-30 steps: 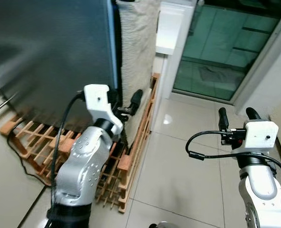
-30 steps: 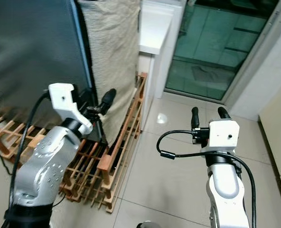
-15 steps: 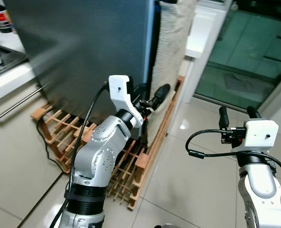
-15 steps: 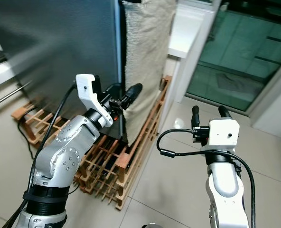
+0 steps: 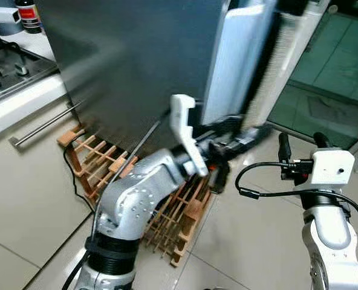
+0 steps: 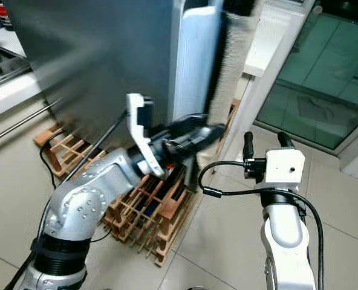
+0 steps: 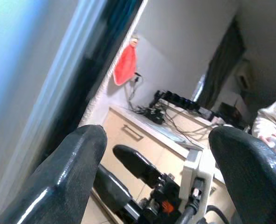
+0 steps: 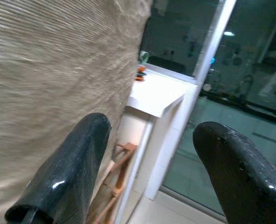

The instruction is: Restocking fridge

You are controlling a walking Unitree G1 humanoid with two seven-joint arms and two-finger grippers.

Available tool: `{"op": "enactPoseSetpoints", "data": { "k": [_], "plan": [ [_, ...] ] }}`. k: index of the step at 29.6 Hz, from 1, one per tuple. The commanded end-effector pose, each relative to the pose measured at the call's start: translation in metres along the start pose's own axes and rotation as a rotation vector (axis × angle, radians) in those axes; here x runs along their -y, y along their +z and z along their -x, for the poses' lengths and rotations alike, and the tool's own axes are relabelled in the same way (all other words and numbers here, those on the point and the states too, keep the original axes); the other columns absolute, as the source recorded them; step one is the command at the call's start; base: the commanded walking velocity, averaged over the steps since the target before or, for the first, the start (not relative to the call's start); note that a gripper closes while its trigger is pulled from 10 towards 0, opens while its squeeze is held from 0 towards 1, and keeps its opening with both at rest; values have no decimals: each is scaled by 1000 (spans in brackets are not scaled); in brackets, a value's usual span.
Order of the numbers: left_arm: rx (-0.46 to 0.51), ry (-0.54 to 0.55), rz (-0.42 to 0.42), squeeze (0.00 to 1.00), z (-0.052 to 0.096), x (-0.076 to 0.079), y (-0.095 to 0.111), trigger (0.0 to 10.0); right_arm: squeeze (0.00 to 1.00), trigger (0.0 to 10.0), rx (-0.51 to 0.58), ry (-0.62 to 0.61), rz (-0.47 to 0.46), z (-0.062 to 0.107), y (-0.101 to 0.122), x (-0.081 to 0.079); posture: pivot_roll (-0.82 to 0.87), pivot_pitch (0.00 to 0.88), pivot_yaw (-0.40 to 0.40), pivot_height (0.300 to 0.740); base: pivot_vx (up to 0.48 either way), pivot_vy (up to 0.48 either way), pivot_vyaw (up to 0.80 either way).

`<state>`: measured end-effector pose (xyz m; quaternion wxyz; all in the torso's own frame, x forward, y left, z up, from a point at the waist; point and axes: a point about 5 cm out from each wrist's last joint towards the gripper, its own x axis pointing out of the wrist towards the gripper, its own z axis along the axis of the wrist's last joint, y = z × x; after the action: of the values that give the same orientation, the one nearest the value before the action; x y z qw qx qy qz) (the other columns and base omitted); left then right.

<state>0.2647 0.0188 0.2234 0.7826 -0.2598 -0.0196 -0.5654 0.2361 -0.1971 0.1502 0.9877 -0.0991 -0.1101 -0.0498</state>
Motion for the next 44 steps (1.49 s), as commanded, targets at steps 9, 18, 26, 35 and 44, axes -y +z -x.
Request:
{"op": "enactPoseSetpoints", "data": {
  "k": [9,18,26,35,44],
  "plan": [
    [67,310,-19,0,45,-30,20,10000,0,10000,-12,-24,13,2,-4,7,-152,0,-24,740,0,0,0],
    [30,602,-87,0,110,-31,16,10000,0,10000,-57,61,-24,17,-8,2,-94,0,-43,740,0,0,0],
    [-156,720,-193,0,145,-29,-5,10000,0,10000,-126,161,-43,42,-18,-8,-65,0,-39,740,0,0,0],
    [-234,942,-327,0,165,-58,-9,10000,0,10000,-38,330,-140,12,-3,-46,-63,0,-23,740,0,0,0],
    [-238,942,-350,0,161,-62,-15,10000,0,10000,-21,351,-140,0,1,-49,-70,0,-18,740,0,0,0]
  ]
}}
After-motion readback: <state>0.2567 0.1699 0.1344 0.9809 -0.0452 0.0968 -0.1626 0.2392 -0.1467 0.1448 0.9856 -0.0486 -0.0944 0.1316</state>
